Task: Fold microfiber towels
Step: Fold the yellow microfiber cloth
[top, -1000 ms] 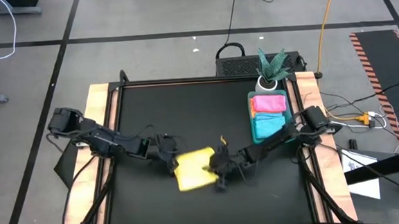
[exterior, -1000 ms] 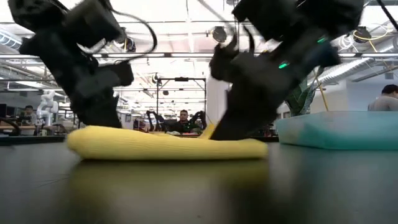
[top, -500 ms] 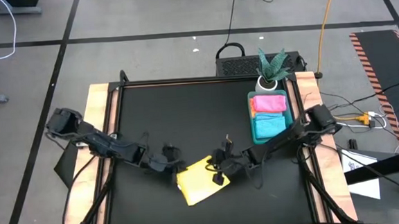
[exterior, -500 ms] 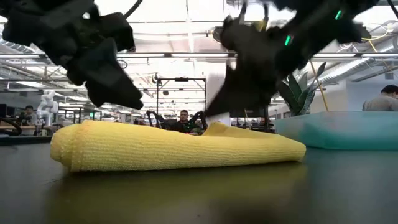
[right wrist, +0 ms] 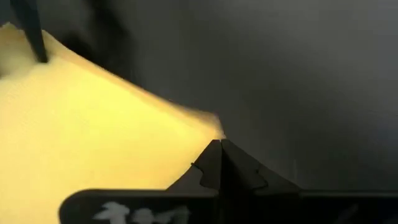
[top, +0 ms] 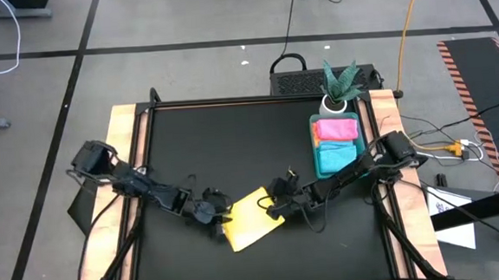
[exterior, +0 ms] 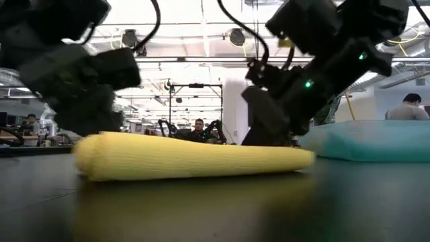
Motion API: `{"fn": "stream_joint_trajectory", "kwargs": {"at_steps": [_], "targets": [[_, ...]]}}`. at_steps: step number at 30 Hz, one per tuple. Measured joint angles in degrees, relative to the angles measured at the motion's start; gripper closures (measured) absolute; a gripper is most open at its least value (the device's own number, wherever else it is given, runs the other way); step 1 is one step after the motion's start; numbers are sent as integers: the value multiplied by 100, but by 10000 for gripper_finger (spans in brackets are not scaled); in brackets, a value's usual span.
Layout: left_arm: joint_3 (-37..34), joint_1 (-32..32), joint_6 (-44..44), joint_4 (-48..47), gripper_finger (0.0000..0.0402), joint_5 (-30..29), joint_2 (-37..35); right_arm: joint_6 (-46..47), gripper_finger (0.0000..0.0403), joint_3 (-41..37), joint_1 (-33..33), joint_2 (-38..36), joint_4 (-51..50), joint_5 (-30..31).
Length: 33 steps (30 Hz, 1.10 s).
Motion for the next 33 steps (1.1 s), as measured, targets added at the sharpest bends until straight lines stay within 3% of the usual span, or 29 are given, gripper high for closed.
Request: {"fn": "stream_joint_trajectory", "kwargs": {"at_steps": [5,9,13,17,22,27,31,33], "targets": [[-22,-28,211,-308,261,97,-702,-315,403,2,328,-258,381,36],[-14,-56,363,-361,261,163,-963,-781,403,5,498,-172,995,-745],[-1,-89,480,-283,261,529,-692,-772,403,8,503,32,835,-1284],[7,-116,491,-181,261,328,-90,-433,403,10,564,73,235,-860],[-3,161,1374,113,261,-886,241,675,403,8,771,8,-554,113],[-19,688,3002,168,261,-1713,-167,1929,403,2,1128,-6,-684,329],[-20,972,3402,-85,261,-1736,-778,1818,403,-1,1495,-5,116,516],[-12,960,3362,-106,261,-1462,-1092,1495,403,-1,1608,-70,483,791]]}}
